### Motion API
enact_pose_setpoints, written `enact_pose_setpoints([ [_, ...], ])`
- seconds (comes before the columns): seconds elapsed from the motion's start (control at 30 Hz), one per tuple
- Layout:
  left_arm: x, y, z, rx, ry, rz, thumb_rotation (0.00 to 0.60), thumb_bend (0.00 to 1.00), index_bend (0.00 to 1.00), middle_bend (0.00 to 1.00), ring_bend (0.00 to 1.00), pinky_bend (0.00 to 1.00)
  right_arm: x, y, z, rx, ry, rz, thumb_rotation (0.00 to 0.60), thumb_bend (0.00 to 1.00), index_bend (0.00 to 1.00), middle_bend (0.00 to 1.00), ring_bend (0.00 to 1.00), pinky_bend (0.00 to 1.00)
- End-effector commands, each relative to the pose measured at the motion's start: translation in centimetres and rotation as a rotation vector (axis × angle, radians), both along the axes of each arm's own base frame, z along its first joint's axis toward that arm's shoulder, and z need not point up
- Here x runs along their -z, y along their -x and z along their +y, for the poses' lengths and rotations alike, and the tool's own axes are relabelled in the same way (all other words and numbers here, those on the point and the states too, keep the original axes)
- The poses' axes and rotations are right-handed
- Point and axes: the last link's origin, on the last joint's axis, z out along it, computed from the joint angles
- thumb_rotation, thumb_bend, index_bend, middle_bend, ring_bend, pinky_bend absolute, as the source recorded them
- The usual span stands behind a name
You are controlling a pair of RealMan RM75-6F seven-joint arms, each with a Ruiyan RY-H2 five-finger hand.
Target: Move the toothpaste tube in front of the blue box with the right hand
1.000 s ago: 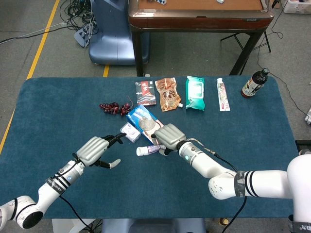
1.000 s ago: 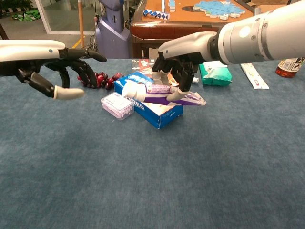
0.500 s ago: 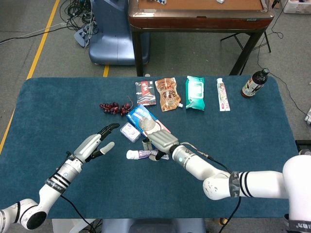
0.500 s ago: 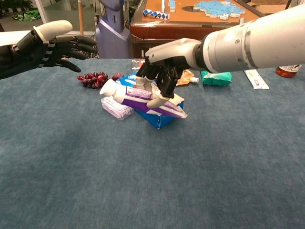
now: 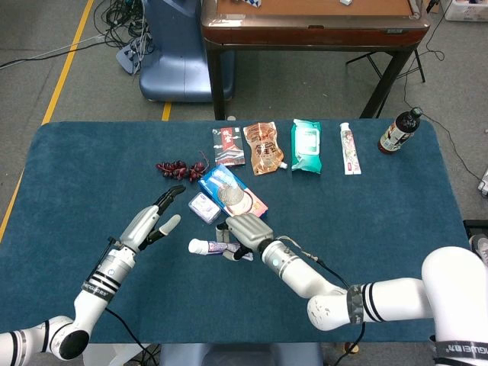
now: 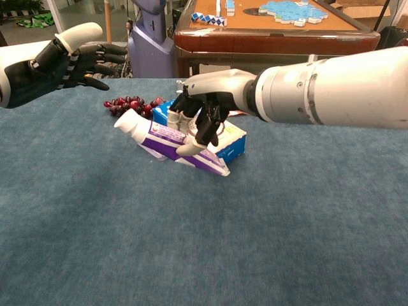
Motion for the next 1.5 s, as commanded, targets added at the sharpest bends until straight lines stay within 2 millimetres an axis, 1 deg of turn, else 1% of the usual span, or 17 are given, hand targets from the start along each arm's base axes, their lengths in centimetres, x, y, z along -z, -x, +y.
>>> enact_pose_setpoints([
  [0.03, 0.2, -0.1, 0.3, -0.019, -0.013, -0.023, 0.000, 0.16, 0.00, 0.00, 0.00, 0.08, 0.8, -0.1, 0.7, 0.018, 0.021, -0.033, 0.600, 0.88, 0.86, 0.78, 0.71, 0.57],
  [0.33, 0.7, -0.7, 0.8, -0.070, -0.019, -0.101, 0.000, 0.15, 0.00, 0.00, 0.00, 0.08, 2.3, -1.1, 1.1, 0.024, 0.052, -0.070, 0.600, 0.88, 0.87, 0.78, 0.72, 0.58],
  [0.53, 0.9, -0.7, 0.5, -0.084, -0.038, -0.131, 0.000, 0.15, 0.00, 0.00, 0.00, 0.08, 3.1, -1.9, 0.9, 0.035, 0.065, -0.093, 0.600, 0.88, 0.87, 0.78, 0.72, 0.58],
  [0.77, 1.0, -0.2, 0.3, -0.084, -0.081, -0.141, 0.000, 0.15, 0.00, 0.00, 0.00, 0.08, 3.6, -2.3, 0.4, 0.058, 0.092, -0.137, 0.600, 0.88, 0.87, 0.78, 0.73, 0.58],
  [1.03, 1.1, 0.3, 0.4, -0.072, -0.115, -0.129, 0.000, 0.15, 0.00, 0.00, 0.00, 0.08, 5.0, -2.2, 0.4, 0.072, 0.101, -0.194, 0.600, 0.88, 0.87, 0.78, 0.73, 0.58],
  [1.2, 1.0, 0.5, 0.4, -0.068, -0.136, -0.128, 0.000, 0.15, 0.00, 0.00, 0.00, 0.08, 5.8, -2.5, 0.4, 0.091, 0.108, -0.237, 0.600, 0.88, 0.87, 0.78, 0.73, 0.58],
  [1.5, 1.6, 0.1, 0.2, -0.046, -0.149, -0.135, 0.000, 0.15, 0.00, 0.00, 0.00, 0.08, 7.0, -3.3, 0.3, 0.098, 0.109, -0.263, 0.600, 0.88, 0.88, 0.78, 0.73, 0.59],
])
